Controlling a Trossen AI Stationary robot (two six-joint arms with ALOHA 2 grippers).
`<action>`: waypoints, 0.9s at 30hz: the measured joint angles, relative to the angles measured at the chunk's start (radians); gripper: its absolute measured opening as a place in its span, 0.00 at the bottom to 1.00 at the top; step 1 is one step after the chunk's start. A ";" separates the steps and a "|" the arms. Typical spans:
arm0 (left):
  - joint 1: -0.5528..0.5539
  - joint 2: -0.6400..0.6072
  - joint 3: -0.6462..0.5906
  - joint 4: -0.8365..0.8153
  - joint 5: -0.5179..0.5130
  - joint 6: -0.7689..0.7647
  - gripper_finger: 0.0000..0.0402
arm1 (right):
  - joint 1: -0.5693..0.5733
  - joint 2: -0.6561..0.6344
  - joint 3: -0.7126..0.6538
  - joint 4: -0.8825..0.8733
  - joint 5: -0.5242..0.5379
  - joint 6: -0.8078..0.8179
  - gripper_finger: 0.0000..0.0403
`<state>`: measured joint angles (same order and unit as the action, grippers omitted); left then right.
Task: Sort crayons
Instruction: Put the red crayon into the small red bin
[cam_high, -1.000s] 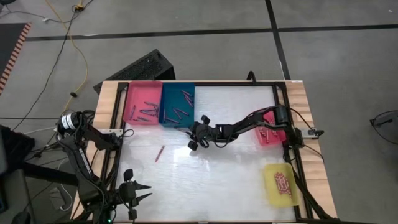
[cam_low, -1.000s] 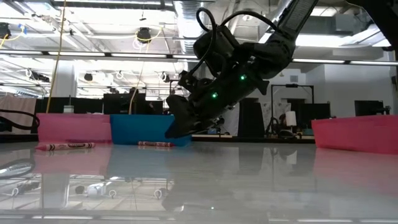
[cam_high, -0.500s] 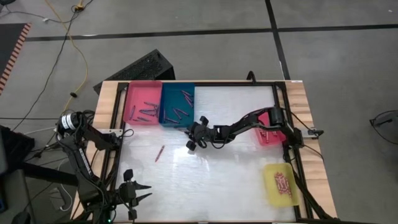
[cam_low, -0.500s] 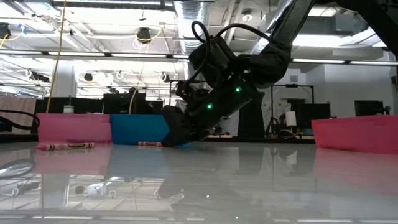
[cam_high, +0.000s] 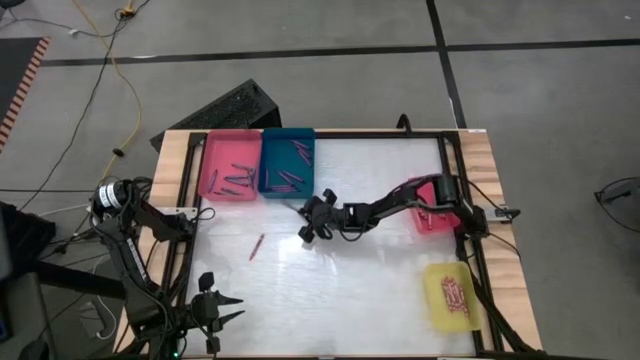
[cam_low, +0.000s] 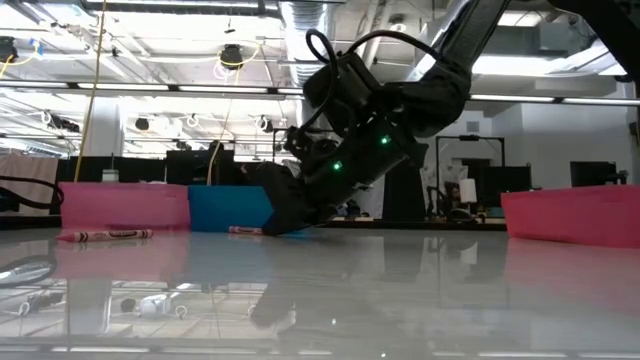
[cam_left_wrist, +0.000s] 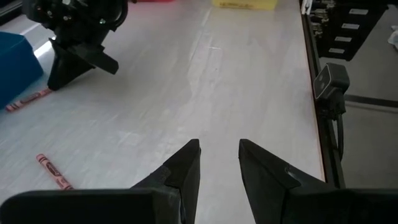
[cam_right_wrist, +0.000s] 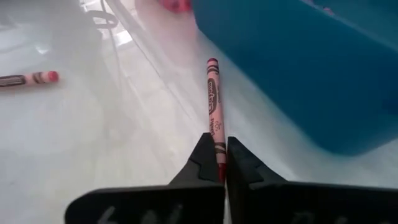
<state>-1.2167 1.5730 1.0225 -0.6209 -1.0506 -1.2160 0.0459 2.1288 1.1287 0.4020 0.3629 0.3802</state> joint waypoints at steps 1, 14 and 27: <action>0.000 0.000 0.000 0.000 0.000 -0.001 0.25 | 0.007 0.000 0.000 0.000 0.000 0.011 0.02; 0.000 0.000 0.000 0.002 0.007 -0.027 0.25 | 0.144 -0.103 -0.007 -0.040 -0.045 0.034 0.01; 0.000 0.000 0.000 0.002 0.006 -0.026 0.25 | 0.319 -0.335 -0.003 -0.403 0.097 0.230 0.01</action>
<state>-1.2167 1.5730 1.0225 -0.6193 -1.0443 -1.2423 0.3651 1.7938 1.1255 -0.0008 0.4596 0.6098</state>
